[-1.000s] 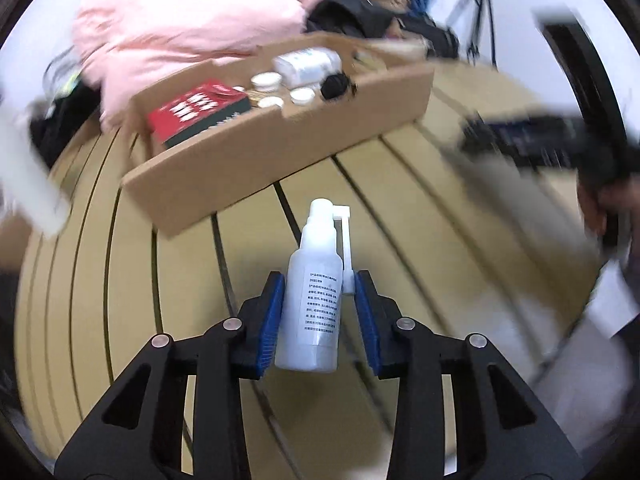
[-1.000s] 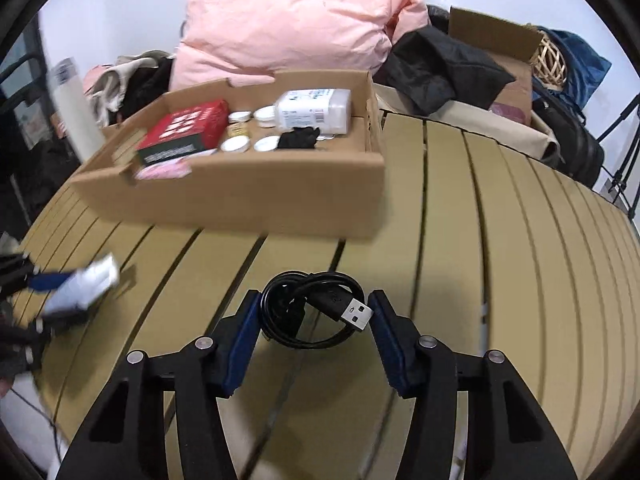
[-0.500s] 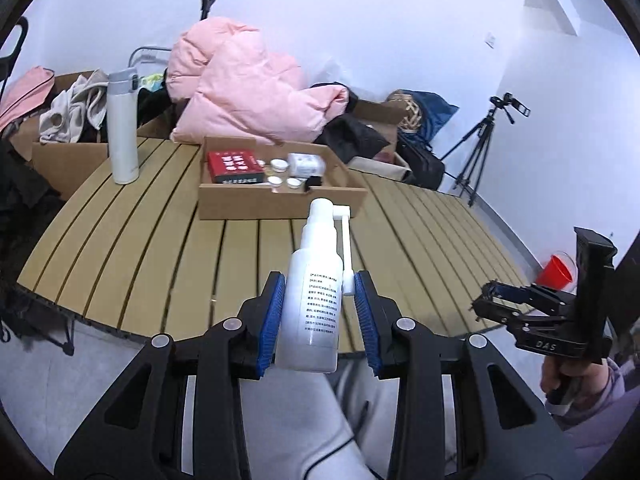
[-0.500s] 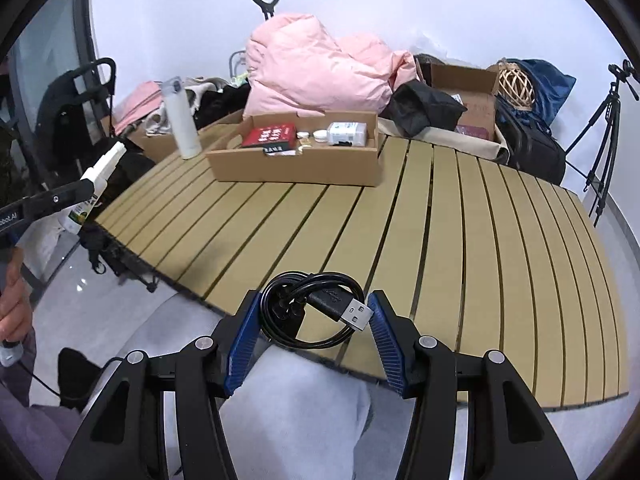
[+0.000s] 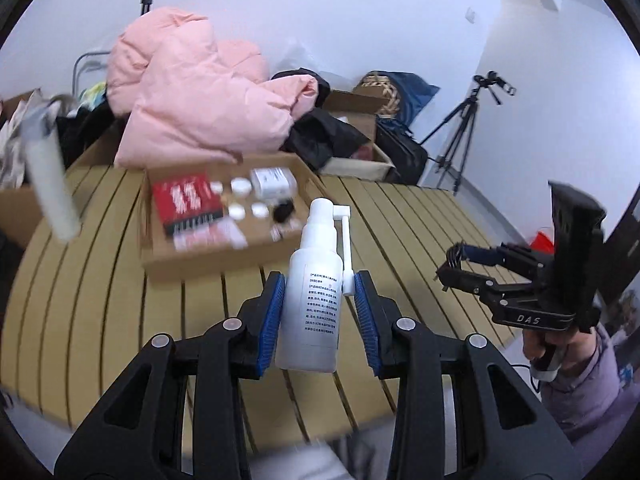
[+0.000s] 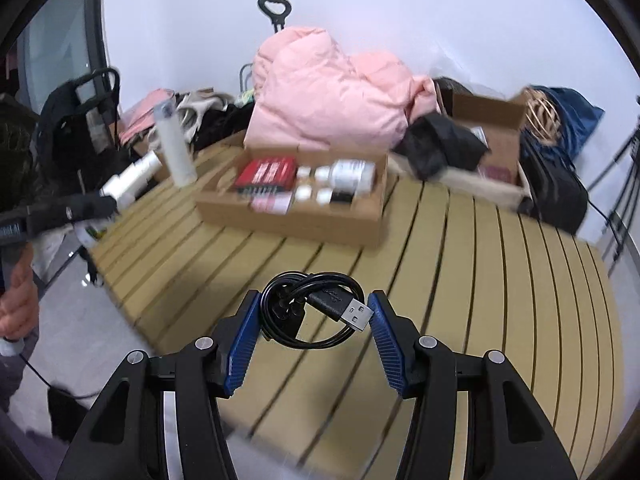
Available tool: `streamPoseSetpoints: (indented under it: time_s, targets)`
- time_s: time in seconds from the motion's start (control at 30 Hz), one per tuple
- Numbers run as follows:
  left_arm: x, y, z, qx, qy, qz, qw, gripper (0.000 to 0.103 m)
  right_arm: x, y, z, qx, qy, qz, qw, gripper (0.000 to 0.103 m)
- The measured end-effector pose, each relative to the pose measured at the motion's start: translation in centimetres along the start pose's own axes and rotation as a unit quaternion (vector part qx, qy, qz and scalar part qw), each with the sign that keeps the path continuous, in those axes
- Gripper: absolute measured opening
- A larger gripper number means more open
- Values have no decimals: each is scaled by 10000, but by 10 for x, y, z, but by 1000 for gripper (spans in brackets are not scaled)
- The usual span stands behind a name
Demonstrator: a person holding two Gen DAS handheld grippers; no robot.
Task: Organize objects
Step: 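Carry the spray bottle with the left gripper while the right carries the cable into the tray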
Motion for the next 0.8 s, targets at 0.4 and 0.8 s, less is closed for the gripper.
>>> streamPoseSetpoints:
  time_s: [0.4, 0.8]
  targets:
    - [92, -190, 119, 967, 1691, 389, 9801, 32, -36, -171, 152, 943, 86, 56, 9955, 58]
    - [85, -200, 126, 822, 1386, 464, 9858, 72, -41, -192, 159, 779, 543, -227, 9952, 89]
Point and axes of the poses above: each gripper's, at about its wrist camera, not at the fingertips, and y roughly against the way its jaws point, x to its left, z to its top, the point moved 6 cm from there along -y, roughly the way its jaws point, and after that the axes turned 15 degrees about x, right-handed, at the moved point
